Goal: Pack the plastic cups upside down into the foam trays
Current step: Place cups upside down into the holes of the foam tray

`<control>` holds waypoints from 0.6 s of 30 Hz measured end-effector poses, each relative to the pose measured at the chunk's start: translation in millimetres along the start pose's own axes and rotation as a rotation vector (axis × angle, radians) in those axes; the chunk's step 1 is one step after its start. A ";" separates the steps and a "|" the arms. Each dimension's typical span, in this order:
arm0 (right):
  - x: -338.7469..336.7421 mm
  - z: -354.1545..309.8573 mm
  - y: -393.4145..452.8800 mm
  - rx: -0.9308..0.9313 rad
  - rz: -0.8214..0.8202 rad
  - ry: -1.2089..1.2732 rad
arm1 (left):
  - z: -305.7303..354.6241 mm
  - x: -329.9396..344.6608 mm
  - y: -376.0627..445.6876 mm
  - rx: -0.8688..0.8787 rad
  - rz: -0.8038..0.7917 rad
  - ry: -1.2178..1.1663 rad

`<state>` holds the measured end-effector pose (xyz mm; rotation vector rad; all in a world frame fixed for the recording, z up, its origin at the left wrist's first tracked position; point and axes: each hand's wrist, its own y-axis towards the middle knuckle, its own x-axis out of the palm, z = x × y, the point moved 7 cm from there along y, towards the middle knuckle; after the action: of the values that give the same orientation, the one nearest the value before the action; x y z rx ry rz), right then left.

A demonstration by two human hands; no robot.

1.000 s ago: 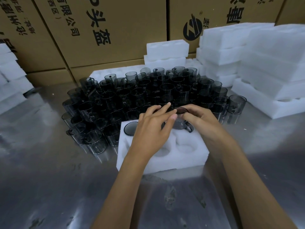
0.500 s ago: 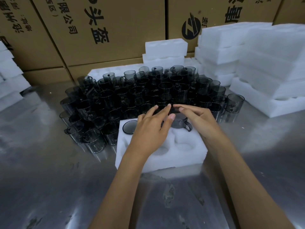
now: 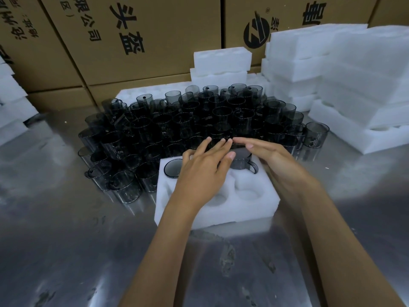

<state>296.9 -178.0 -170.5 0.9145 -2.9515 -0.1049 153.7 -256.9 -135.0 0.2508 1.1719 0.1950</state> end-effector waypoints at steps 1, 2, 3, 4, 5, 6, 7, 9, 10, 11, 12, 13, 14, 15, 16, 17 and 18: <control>0.3 0.1 -0.8 -0.002 -0.023 -0.005 | 0.1 0.1 0.0 0.001 0.002 0.006; 0.5 0.2 -1.0 -0.005 -0.038 -0.010 | 0.0 0.2 0.2 0.001 0.003 0.014; 0.4 0.2 -1.5 -0.009 -0.046 -0.016 | -0.1 0.7 0.4 0.000 0.002 0.023; -0.3 0.1 -1.2 -0.013 -0.045 -0.027 | -0.4 1.4 0.8 -0.004 -0.001 0.033; -1.2 0.2 -0.8 -0.018 -0.037 -0.041 | -0.8 2.4 1.1 -0.009 -0.008 0.043; -2.1 0.5 -0.4 -0.020 -0.028 -0.054 | -1.1 3.4 1.8 -0.014 -0.017 0.051; -3.1 1.0 -0.2 -0.019 -0.022 -0.064 | -1.3 4.4 2.4 -0.017 -0.028 0.059; -4.2 2.9 0.1 -0.008 -0.019 -0.074 | -1.7 6.6 3.2 -0.022 -0.053 0.076; -4.8 4.0 -0.1 0.003 -0.019 -0.075 | -2.1 7.6 3.5 -0.024 -0.063 0.082; -5.1 4.8 -0.2 0.015 -0.022 -0.076 | -2.6 8.2 3.5 -0.028 -0.072 0.084; -5.1 5.3 -0.3 0.023 -0.027 -0.079 | -3.3 8.7 3.7 -0.033 -0.079 0.084; -4.9 5.4 -0.5 0.026 -0.034 -0.087 | -3.9 9.2 3.7 -0.038 -0.085 0.088; -4.6 5.3 -0.4 0.029 -0.038 -0.099 | -4.3 9.9 4.1 -0.042 -0.093 0.094; -4.8 5.1 -0.1 0.032 -0.037 -0.108 | -4.6 10.7 4.8 -0.047 -0.103 0.099; -5.0 4.9 0.2 0.035 -0.032 -0.108 | -5.1 11.5 5.7 -0.057 -0.114 0.096; -5.2 4.6 0.4 0.035 -0.026 -0.101 | -5.7 12.2 6.7 -0.071 -0.125 0.086; -5.4 4.7 1.0 0.033 -0.018 -0.090 | -6.4 12.9 7.6 -0.086 -0.133 0.073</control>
<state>300.5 -173.9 -175.2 0.9653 -3.0363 -0.1014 152.5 -245.5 -146.4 0.0906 1.2452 0.1379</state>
